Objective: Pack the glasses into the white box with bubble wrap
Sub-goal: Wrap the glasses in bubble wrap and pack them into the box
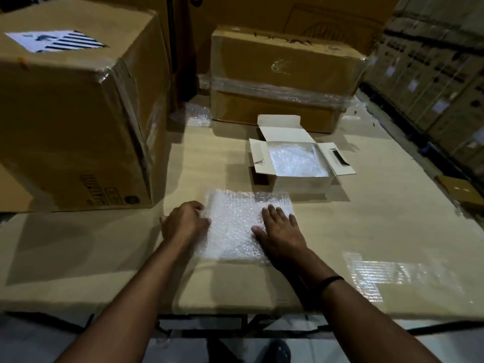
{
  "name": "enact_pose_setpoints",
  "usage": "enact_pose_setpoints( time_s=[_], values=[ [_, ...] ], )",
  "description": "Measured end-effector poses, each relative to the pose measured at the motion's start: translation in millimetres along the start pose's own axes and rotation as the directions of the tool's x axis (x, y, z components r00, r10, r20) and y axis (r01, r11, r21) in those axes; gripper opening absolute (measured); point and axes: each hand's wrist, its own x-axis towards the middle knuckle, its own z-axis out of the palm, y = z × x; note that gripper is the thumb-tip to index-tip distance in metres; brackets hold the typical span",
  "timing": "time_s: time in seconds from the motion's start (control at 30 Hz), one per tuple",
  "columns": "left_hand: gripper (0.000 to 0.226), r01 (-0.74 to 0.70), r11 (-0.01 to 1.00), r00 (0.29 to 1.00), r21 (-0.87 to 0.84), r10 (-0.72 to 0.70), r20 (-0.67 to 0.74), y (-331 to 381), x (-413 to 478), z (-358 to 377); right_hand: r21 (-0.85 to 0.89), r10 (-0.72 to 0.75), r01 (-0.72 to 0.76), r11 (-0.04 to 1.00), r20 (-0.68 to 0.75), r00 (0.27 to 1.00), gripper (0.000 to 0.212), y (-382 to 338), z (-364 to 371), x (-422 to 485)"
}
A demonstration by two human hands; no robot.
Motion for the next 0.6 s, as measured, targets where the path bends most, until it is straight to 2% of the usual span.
enact_pose_setpoints(
  time_s=[0.07, 0.1, 0.17, 0.2, 0.27, 0.33, 0.37, 0.43, 0.47, 0.5, 0.6],
  values=[
    [0.066, -0.069, 0.994, 0.997, 0.09, 0.072, -0.036, -1.8, -0.1, 1.7, -0.003, 0.024, -0.024, 1.0, -0.027, 0.999, 0.072, 4.9, -2.4, -1.7],
    [0.069, -0.13, 0.987, 0.987, 0.09, 0.138, -0.084, -2.1, -0.3, 3.4, -0.008, 0.032, -0.032, 0.999, -0.013, 0.999, 0.072, 8.3, -3.2, -2.5],
    [0.056, -0.272, 0.96, 0.953, 0.062, 0.278, -0.123, -2.9, -0.8, 8.4, 0.035, 0.018, -0.021, 0.999, 0.062, 0.998, 0.069, 14.9, -8.3, -1.9],
    [0.05, -0.325, 0.942, 0.939, 0.081, 0.332, -0.088, -3.2, -0.9, 11.5, 0.078, 0.006, -0.012, 0.997, 0.077, 0.997, 0.067, 17.9, -12.2, -1.2],
    [0.047, -0.4, 0.899, 0.915, 0.178, 0.402, 0.028, -0.4, -1.3, 18.0, 0.167, 0.055, -0.045, 0.985, -0.053, 0.997, 0.065, 23.8, -22.9, 0.3],
    [0.045, -0.437, 0.86, 0.898, 0.264, 0.434, 0.073, 1.9, -0.6, 24.1, 0.168, 0.228, -0.189, 0.968, -0.256, 0.94, 0.063, 32.6, -33.7, -0.6],
    [0.043, -0.439, 0.853, 0.896, 0.281, 0.44, 0.063, 3.9, -0.6, 26.1, 0.169, 0.313, -0.277, 0.946, -0.25, 0.916, 0.061, 39.2, -38.4, -1.0],
    [0.035, -0.448, 0.85, 0.888, 0.276, 0.458, 0.03, 8.5, 2.1, 30.4, 0.205, 0.439, -0.419, 0.884, -0.061, 0.896, 0.055, 51.2, -43.5, 1.5],
    [0.031, -0.452, 0.85, 0.885, 0.269, 0.465, 0.02, 10.8, 3.1, 32.5, 0.225, 0.454, -0.45, 0.864, 0.037, 0.89, 0.05, 54.8, -44.4, 3.5],
    [0.028, -0.459, 0.849, 0.881, 0.261, 0.472, 0.012, 15.1, 3.7, 34.8, 0.26, 0.445, -0.454, 0.852, 0.098, 0.89, 0.043, 58.9, -46.1, 6.0],
    [0.03, -0.47, 0.86, 0.875, 0.2, 0.483, -0.022, 32.9, 1.4, 40.1, 0.44, 0.344, -0.371, 0.817, 0.144, 0.928, 0.019, 63.0, -51.9, 10.9]
  ],
)
